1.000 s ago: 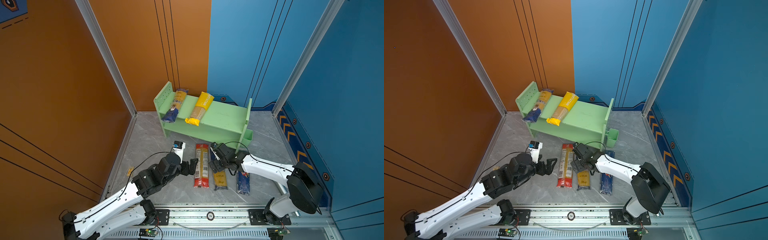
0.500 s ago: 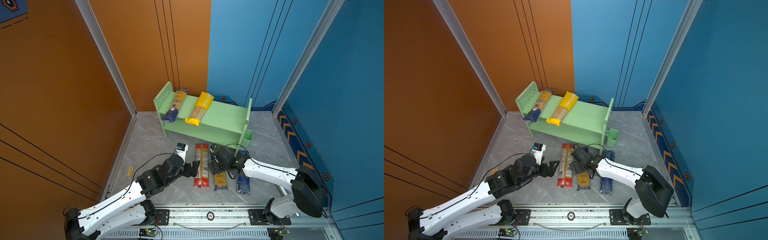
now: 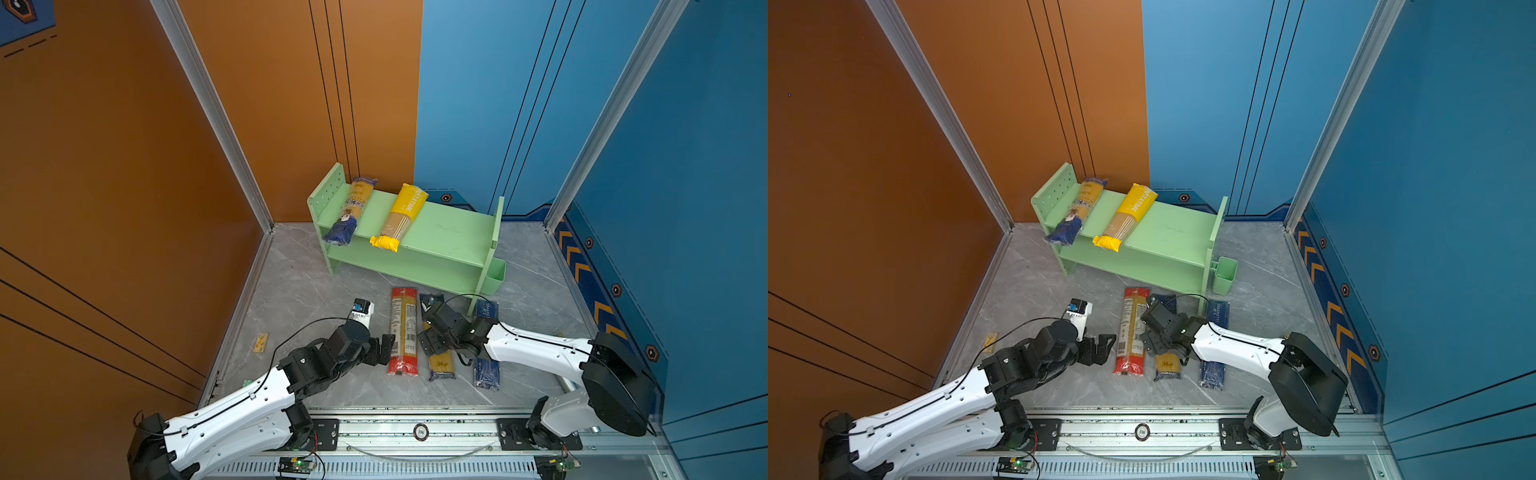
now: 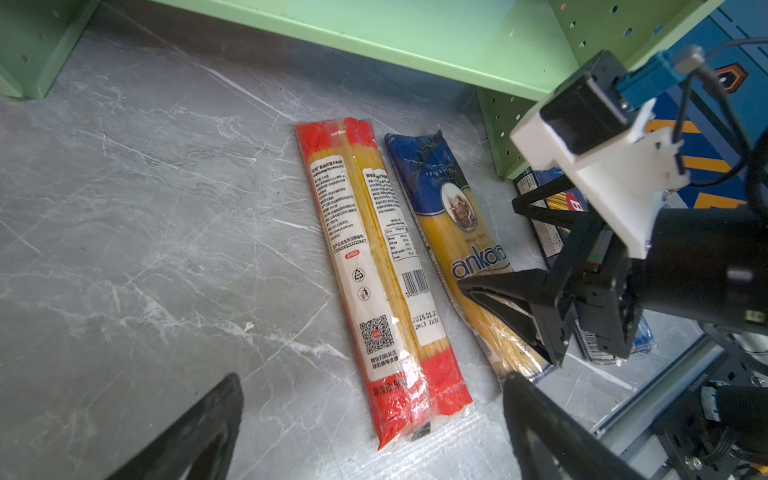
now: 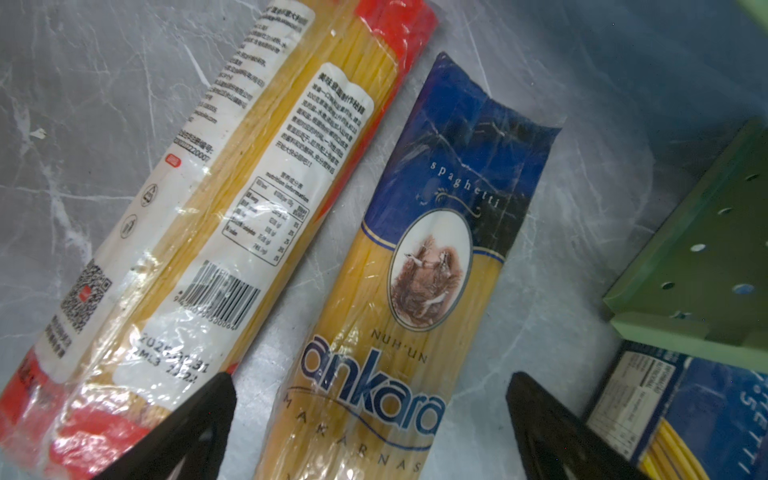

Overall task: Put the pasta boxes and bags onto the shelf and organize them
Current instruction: 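Move the left gripper down over the red-and-white spaghetti bag, then lower the left gripper onto the red-and-white bag while the right gripper shifts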

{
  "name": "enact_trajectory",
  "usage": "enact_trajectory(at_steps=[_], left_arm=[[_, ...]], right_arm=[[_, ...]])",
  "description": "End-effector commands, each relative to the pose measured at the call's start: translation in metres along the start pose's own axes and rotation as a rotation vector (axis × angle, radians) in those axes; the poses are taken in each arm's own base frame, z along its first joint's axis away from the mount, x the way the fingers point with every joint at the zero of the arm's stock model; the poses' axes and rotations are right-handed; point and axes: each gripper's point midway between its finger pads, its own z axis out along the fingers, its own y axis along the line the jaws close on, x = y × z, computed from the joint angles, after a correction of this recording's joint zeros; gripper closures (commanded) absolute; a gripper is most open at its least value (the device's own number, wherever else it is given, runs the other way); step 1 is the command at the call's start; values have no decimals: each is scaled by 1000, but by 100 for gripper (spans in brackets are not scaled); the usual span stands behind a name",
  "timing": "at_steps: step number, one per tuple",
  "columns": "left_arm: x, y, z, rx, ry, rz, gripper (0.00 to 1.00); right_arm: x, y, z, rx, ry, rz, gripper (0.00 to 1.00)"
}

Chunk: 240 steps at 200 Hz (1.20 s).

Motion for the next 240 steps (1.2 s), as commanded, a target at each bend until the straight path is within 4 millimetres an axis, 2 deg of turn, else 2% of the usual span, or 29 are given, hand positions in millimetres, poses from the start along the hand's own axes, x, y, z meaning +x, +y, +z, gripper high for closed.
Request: enact_trajectory(at_steps=[1,38,91,154,240], left_arm=[[8,-3,3,18,7,-16,2],[22,1,10,-1,34,-19,2],[25,6,8,-19,15,-32,2],[37,16,13,-37,12,-52,2],[49,22,18,-59,37,-58,2]], right_arm=[[-5,-7,-5,40,-40,22,0],[-3,-10,-3,79,-47,25,0],[-6,-7,-3,101,-60,20,0],[-16,1,-2,150,-75,8,0],[-4,-14,7,266,-40,-6,0]])
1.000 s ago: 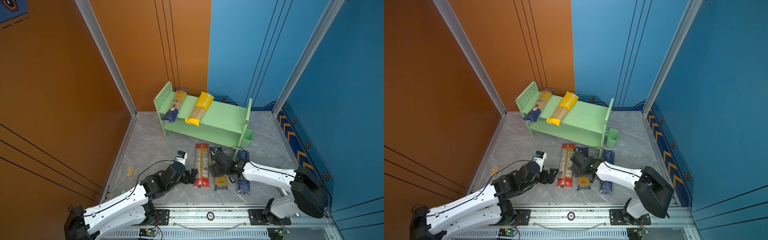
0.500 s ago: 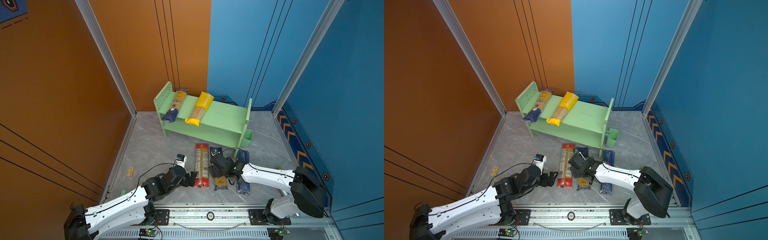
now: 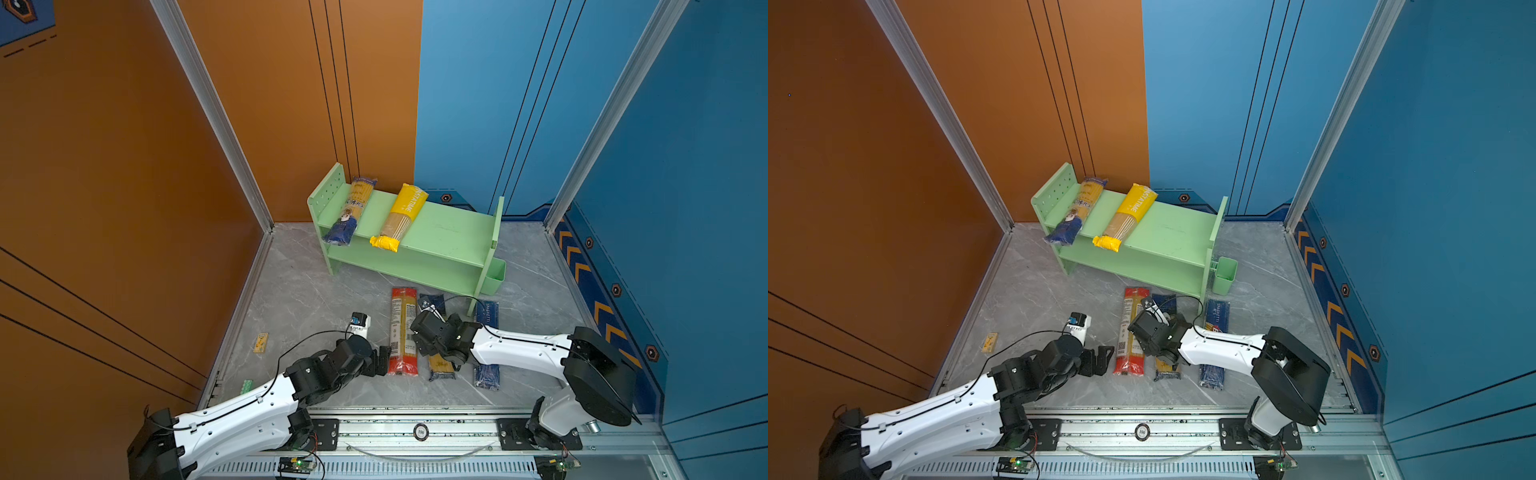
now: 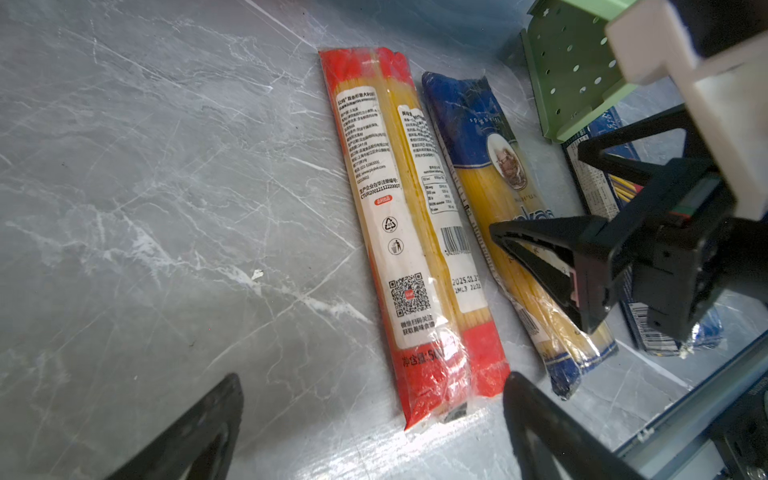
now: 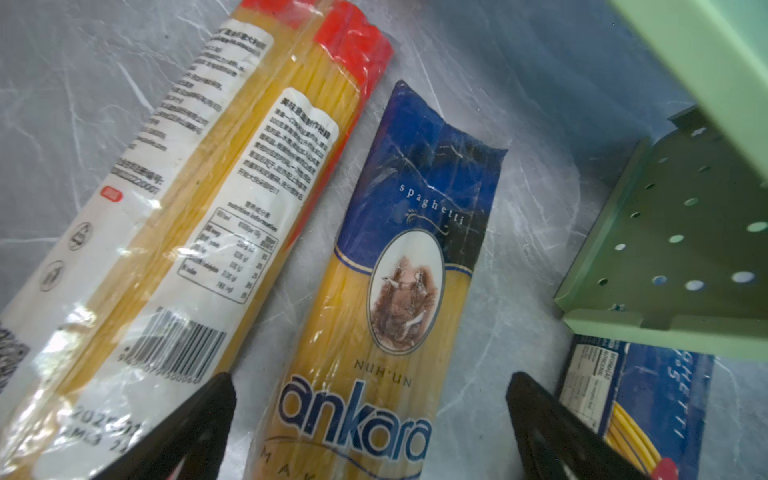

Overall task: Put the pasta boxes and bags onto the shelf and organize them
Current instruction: 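Lower the left gripper onto the red-and-white bag while the right gripper shifts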

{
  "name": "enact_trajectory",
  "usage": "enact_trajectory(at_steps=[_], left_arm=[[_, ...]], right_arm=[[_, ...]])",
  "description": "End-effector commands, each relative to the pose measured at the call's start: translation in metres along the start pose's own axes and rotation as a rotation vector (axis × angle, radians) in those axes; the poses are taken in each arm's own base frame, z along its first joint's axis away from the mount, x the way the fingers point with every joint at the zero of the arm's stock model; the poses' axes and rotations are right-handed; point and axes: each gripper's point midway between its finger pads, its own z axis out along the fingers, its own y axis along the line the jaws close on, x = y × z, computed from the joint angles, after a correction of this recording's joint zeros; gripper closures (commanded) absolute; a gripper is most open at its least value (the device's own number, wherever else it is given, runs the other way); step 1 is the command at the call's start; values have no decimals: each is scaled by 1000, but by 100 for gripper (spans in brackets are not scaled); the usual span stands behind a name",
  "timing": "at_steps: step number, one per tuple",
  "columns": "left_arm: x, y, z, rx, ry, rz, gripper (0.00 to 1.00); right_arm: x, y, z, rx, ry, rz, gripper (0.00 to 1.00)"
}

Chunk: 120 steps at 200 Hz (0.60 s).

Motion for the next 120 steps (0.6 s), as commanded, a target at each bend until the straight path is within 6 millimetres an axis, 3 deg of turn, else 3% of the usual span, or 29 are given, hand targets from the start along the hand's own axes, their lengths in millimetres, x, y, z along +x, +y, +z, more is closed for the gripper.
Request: enact_trajectory(at_steps=[1,52,120], left_arm=[[4,3,2,-13,-5,-9,2],[7,4,3,-15,5,-8,2],[11,5,5,-20,15,-8,2]], right_arm=[[0,-10,1,73,8,4,0],[7,1,15,77,38,-7,0],[-4,39,27,1,31,-10,0]])
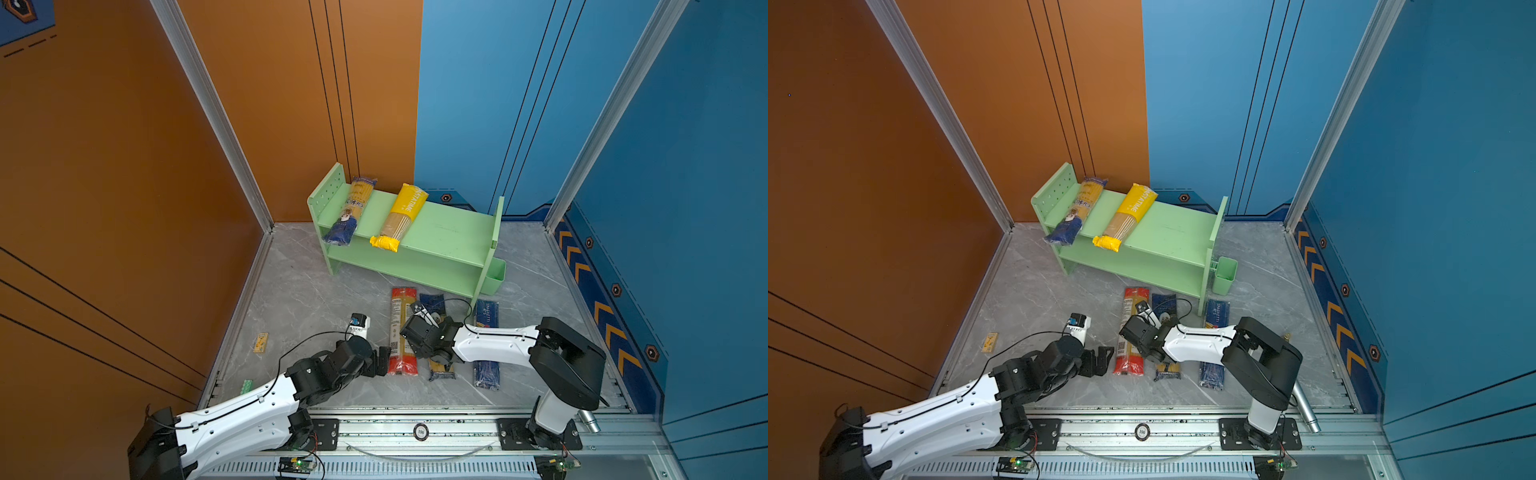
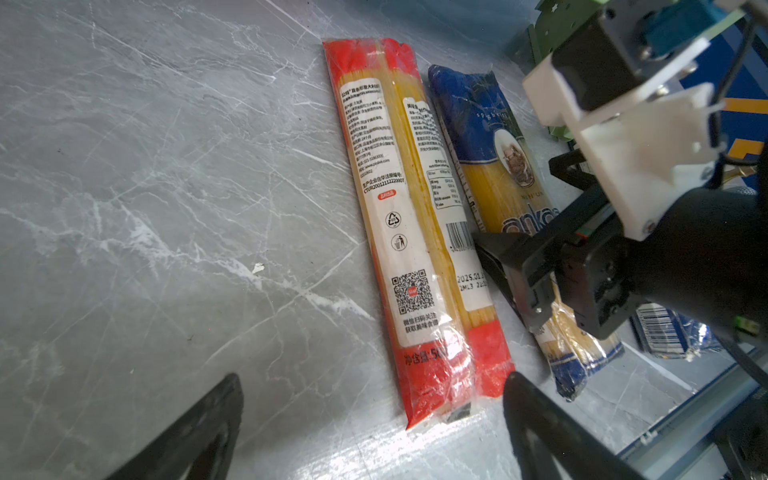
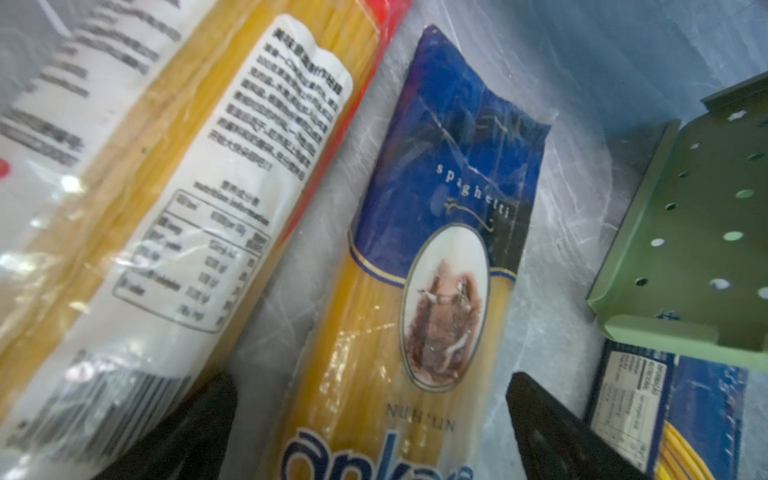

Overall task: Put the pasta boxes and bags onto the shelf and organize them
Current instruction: 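Lower the left gripper onto the red-and-white bag while the right gripper shifts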

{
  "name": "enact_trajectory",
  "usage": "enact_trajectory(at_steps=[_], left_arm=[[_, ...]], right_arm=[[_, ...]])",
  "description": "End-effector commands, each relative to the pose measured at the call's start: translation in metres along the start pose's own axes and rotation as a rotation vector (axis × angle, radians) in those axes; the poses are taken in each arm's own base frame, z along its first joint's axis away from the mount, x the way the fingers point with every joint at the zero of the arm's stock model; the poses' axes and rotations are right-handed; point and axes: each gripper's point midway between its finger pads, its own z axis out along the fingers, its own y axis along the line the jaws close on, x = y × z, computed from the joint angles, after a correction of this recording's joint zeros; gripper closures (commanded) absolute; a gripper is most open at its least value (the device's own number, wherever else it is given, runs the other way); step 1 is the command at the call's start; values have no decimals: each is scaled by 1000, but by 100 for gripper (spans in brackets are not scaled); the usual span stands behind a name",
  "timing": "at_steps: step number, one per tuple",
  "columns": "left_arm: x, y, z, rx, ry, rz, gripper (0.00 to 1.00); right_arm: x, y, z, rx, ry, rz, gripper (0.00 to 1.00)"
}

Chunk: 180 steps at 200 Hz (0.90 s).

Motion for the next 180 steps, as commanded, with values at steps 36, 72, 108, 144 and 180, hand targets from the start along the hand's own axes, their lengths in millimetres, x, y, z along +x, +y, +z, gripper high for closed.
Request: enact_trajectory(at_steps=[36,72,108,144,180], left_arm=[[10,5,3,-20,15,10,2],[14,9,5,-28,20,16,2],[17,17,7,-63,18,69,2],[18,15,13,-60,21,133,2],[16,13,23,-64,23,162,2]], right_arm=[[-25,42,-3,-97,-42,11,0],[-27,42,-5,-101,-54,-2,0],[-22,23,-22,-138,-60,-9,0],[-12,-6,-42,-160,-47,-18,0],[-6,-30,-66,-193,-76,-9,0]])
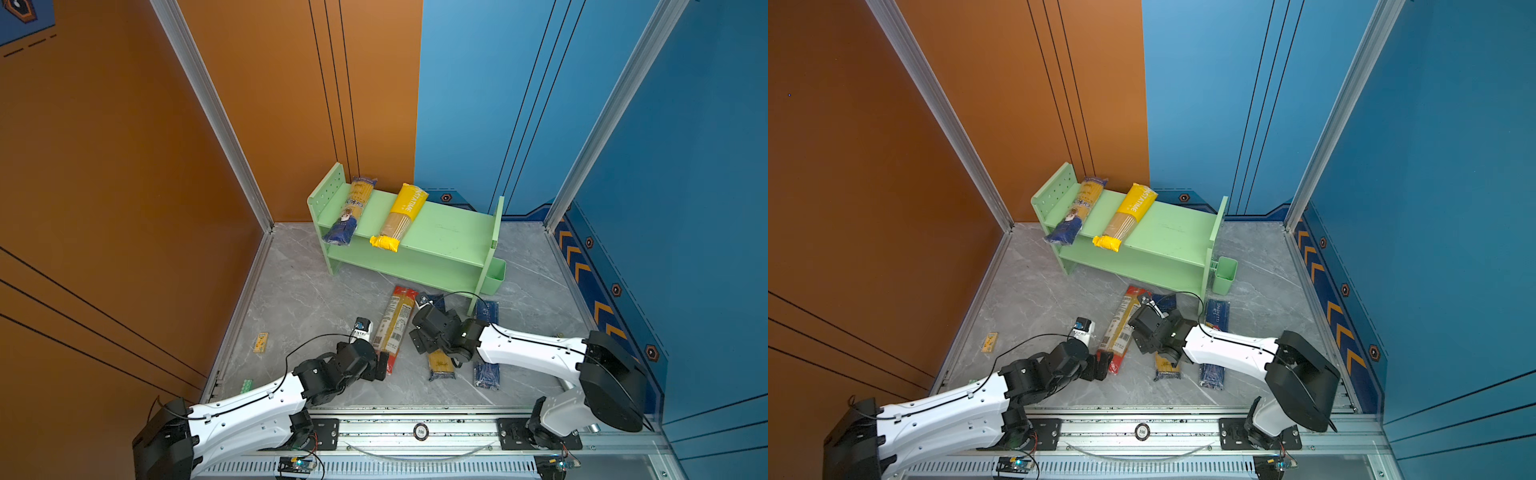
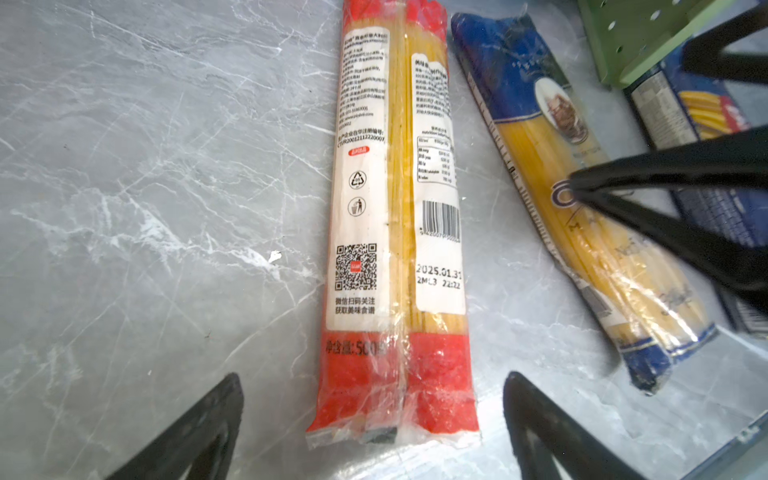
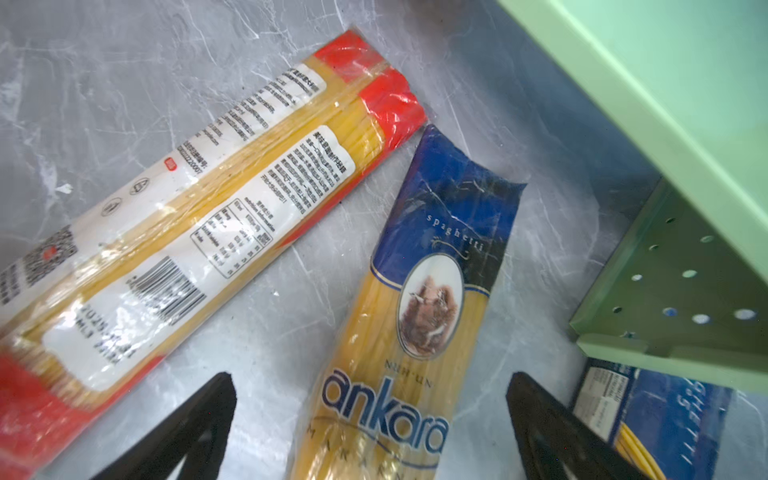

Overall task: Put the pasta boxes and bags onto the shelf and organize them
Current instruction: 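Lower the left gripper onto the red-and-white bag while the right gripper shifts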

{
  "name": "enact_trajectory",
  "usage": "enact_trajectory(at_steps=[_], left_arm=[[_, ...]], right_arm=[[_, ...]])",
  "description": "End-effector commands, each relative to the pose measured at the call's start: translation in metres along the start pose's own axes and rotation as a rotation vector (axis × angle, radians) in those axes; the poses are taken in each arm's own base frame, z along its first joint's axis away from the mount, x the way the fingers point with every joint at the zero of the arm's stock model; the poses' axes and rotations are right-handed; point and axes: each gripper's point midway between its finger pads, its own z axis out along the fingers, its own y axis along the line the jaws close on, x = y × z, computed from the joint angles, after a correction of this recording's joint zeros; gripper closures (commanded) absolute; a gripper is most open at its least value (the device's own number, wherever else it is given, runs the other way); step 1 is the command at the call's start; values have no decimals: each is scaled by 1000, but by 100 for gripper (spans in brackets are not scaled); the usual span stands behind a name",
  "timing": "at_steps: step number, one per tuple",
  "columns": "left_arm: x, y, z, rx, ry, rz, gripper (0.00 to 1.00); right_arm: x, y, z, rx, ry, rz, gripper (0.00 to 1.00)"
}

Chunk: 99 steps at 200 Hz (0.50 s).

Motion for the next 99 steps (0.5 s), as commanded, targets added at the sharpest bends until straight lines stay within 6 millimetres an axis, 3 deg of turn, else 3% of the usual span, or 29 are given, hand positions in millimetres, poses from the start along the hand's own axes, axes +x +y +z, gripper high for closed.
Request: enact_trajectory(at_steps=[1,52,99], left_arm=[[-5,-2,7,-1,-20,44,2],[-5,0,23,-35,20,72,2],[-9,-5,32,-11,22,101,2]], right_arm=[[18,-12,-15,-24,37,-40,0],[16,-45,-49,-67,-69,74,0],[23,-67,-62,-81,-113,165,0]])
